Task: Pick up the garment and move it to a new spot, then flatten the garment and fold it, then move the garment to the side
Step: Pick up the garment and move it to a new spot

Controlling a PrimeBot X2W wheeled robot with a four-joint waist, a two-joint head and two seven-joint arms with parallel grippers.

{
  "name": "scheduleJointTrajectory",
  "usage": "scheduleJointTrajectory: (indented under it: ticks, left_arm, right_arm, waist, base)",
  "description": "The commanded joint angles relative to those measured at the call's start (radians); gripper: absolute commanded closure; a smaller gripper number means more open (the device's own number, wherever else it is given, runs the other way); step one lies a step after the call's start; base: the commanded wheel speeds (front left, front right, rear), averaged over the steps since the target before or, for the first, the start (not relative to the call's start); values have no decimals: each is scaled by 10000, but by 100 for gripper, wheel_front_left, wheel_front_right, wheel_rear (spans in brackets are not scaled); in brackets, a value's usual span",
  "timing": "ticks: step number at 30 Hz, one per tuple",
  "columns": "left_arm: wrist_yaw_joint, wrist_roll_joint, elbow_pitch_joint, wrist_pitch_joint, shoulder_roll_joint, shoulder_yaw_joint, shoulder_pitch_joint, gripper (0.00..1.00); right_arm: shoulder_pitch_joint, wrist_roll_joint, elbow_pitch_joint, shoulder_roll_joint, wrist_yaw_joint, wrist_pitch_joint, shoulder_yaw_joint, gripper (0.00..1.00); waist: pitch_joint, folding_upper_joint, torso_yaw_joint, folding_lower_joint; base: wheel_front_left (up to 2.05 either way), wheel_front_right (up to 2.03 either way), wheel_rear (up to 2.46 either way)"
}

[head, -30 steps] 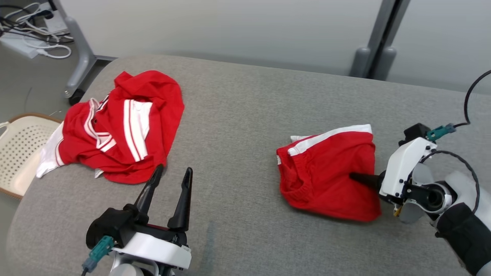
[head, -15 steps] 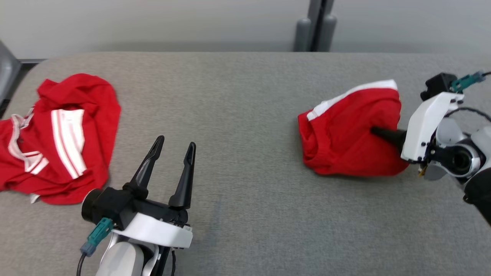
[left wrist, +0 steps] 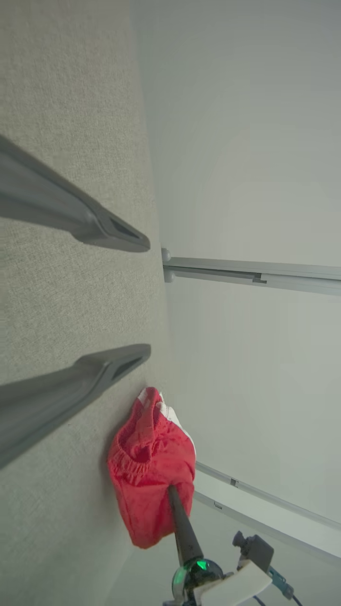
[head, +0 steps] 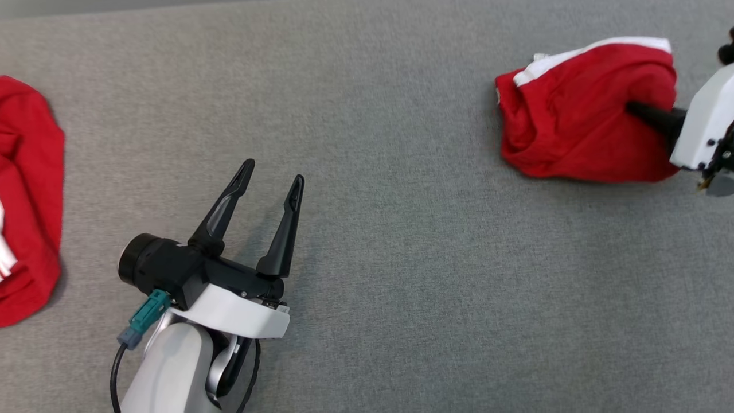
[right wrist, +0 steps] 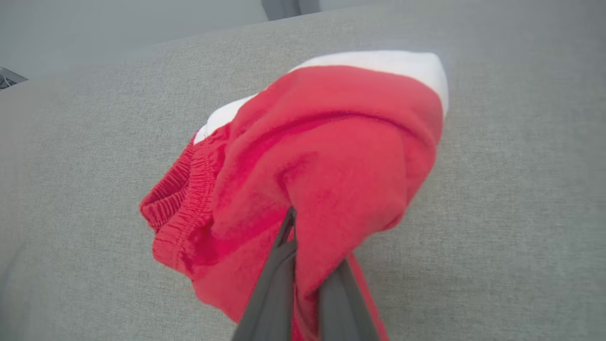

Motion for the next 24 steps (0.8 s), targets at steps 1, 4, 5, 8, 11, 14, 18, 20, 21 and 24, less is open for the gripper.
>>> scheduleJointTrajectory:
  ticks: [1, 4, 5, 8, 11, 14, 18, 20, 21, 24]
  left_arm:
    - [-9, -37, -13, -8, 124, -20, -263, 0]
    - [-13, -41, -58, -8, 239, -92, -427, 0]
    - [-13, -37, -82, -8, 280, -111, -476, 0]
    - [-15, -42, -99, -8, 348, -145, -604, 0]
    - [-16, -73, -111, -8, 402, -182, -662, 0]
    - [-17, -70, -108, -8, 430, -197, -727, 0]
    - [-17, -93, -111, -8, 486, -191, -809, 0]
    - [-17, -99, -97, -8, 502, -181, -830, 0]
    - [-18, -91, -71, -8, 510, -172, -828, 0]
    - [-16, -98, -35, -8, 507, -159, -827, 0]
  right_arm:
    - [-266, -22, 7, -120, 3, -104, -19, 100]
    - [-637, -190, 145, -373, 3, -187, 69, 100]
    - [-759, -264, 209, -466, 1, -199, 111, 100]
    - [-984, -306, 315, -553, 3, -221, 150, 100]
    - [-1322, -393, 448, -768, 3, -244, 188, 100]
    - [-1545, -551, 725, -930, 1, -116, 279, 100]
    - [-1810, -548, 866, -872, 11, -48, 368, 100]
    - [-1842, -686, 1050, -930, 1, -26, 489, 100]
    - [-1856, -713, 1273, -870, 1, -4, 525, 100]
    - [-1945, -813, 1533, -722, 3, -148, 557, 51]
  waist:
    - [517, 0, -271, -1]
    - [846, 0, -297, -1]
    - [949, 0, -295, -1]
    - [1137, 0, -286, -1]
    - [1367, 0, -289, -1]
    - [1527, 0, -313, -1]
    - [1632, 0, -342, -1]
    - [1648, 0, -364, -1]
    - [1632, 0, -381, -1]
    - [1573, 0, -404, -1]
  base:
    - [0, 0, 0]
    - [0, 0, 0]
    - [0, 0, 0]
    - [0, 0, 0]
    - [0, 0, 0]
    - [0, 0, 0]
    - [0, 0, 0]
    - [0, 0, 0]
    - [0, 0, 0]
    - [0, 0, 0]
